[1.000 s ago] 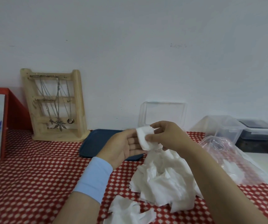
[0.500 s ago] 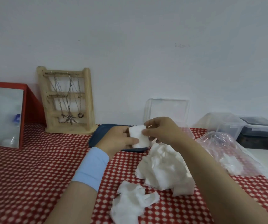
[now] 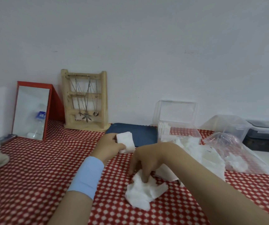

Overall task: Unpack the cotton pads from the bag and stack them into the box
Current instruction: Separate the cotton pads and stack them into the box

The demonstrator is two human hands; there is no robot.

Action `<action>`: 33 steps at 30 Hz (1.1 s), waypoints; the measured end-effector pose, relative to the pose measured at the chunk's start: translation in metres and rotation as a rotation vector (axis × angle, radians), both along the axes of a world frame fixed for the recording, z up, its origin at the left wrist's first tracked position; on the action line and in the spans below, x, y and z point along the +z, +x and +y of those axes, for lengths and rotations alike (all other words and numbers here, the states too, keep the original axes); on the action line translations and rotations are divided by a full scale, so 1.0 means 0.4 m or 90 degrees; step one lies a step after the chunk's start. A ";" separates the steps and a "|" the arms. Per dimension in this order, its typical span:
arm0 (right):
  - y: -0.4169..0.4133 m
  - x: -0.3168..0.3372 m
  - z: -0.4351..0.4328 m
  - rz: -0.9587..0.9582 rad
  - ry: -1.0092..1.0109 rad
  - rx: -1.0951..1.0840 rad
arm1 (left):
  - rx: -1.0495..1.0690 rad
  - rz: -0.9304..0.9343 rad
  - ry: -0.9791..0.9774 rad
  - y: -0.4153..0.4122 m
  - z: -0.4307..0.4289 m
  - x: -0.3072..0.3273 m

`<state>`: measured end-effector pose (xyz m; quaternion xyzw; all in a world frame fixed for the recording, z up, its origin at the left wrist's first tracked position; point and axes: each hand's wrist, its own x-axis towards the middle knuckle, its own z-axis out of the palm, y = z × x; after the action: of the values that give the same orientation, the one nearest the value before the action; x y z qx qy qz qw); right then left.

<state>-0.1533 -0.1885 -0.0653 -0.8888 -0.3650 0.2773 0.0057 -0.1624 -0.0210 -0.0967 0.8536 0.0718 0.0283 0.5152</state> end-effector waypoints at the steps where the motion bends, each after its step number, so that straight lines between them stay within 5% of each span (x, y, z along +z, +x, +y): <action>1: 0.000 0.001 -0.002 -0.007 -0.004 -0.009 | -0.001 -0.005 -0.006 0.000 -0.001 0.000; 15: 0.027 0.048 -0.074 -0.050 0.506 -0.251 | -0.055 0.019 -0.273 -0.012 0.014 -0.035; 29: 0.022 0.015 -0.013 -0.184 0.534 -0.286 | -0.123 0.060 -0.423 -0.034 0.015 -0.018; 33: 0.019 0.013 -0.017 -0.183 0.492 -0.288 | -0.164 0.029 -0.307 -0.031 0.027 -0.036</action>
<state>-0.1455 -0.1953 -0.0599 -0.9082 -0.2353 -0.0130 0.3458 -0.1750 -0.0103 -0.1111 0.7086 -0.0213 -0.0748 0.7013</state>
